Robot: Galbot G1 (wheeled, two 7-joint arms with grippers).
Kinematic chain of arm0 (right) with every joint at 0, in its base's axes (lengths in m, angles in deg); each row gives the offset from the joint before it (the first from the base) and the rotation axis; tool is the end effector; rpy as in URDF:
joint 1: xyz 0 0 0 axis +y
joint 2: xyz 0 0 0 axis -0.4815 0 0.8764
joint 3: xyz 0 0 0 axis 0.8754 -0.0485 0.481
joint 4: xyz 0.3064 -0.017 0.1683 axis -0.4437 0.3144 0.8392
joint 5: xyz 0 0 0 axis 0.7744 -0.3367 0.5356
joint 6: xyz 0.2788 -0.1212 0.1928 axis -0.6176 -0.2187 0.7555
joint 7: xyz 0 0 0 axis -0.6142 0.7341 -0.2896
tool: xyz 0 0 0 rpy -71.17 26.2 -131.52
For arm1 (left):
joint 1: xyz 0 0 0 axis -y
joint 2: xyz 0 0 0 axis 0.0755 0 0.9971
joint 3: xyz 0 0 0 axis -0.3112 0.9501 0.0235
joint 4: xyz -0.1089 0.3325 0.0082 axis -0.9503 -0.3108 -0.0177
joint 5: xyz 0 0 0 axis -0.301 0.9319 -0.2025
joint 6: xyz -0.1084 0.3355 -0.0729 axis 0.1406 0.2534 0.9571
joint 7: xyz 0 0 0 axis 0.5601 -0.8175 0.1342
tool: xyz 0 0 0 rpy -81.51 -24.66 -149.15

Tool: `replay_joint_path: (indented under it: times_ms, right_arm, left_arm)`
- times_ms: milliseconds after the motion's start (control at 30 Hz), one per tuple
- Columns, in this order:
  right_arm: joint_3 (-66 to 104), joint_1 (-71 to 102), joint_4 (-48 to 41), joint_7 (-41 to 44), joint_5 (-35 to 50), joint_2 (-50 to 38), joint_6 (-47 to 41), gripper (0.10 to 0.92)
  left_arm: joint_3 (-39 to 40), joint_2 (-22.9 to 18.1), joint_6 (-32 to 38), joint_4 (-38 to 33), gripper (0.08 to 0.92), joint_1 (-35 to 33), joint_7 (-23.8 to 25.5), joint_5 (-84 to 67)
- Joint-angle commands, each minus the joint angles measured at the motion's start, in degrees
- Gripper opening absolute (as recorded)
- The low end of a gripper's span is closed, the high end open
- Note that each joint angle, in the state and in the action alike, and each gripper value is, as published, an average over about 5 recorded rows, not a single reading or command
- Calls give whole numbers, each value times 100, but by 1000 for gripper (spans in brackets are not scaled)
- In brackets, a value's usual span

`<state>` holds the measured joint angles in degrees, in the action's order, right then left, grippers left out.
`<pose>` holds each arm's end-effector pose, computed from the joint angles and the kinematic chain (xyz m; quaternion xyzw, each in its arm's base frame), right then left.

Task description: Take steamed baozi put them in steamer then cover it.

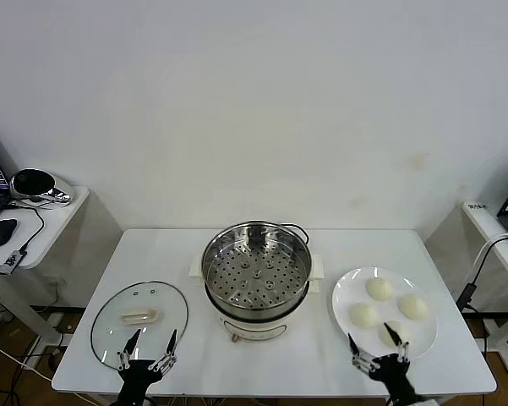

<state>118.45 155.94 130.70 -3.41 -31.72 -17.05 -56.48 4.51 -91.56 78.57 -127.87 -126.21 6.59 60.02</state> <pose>0.1528 -0.1260 -0.3391 0.0772 -0.9783 0.1767 0.0761 0.1251 0.0602 -0.3563 -0.0238 -0.9947 0.0190 0.0983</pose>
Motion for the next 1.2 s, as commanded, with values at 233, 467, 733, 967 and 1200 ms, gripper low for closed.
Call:
replay_joint_path:
  times_ms: [233, 467, 733, 967, 1200]
  right_arm:
    - [822, -1731, -419, 1501, -2130, -2962, -1489, 823]
    - [-664, -3502, -1201, 3739, -3037, -4290, -1779, 823]
    - [-3660, -6407, -2440, 5398, -2639, -4574, -1528, 823]
    - [-5612, -7899, -3182, 5920, -2038, -4435, -1589, 823]
    - [-6301, -8277, -3666, 5863, -1745, -4110, -1675, 823]
  left_arm:
    - [-154, 47, -31, -16, 823, 77, -50, 424]
    - [-311, 5, -17, -11, 823, 157, -255, 376]
    - [-450, 6, -2, -83, 823, 117, -309, 361]
    - [-559, -23, 7, -86, 823, 145, -348, 327]
    - [-618, 19, -2, -54, 823, 186, -342, 301]
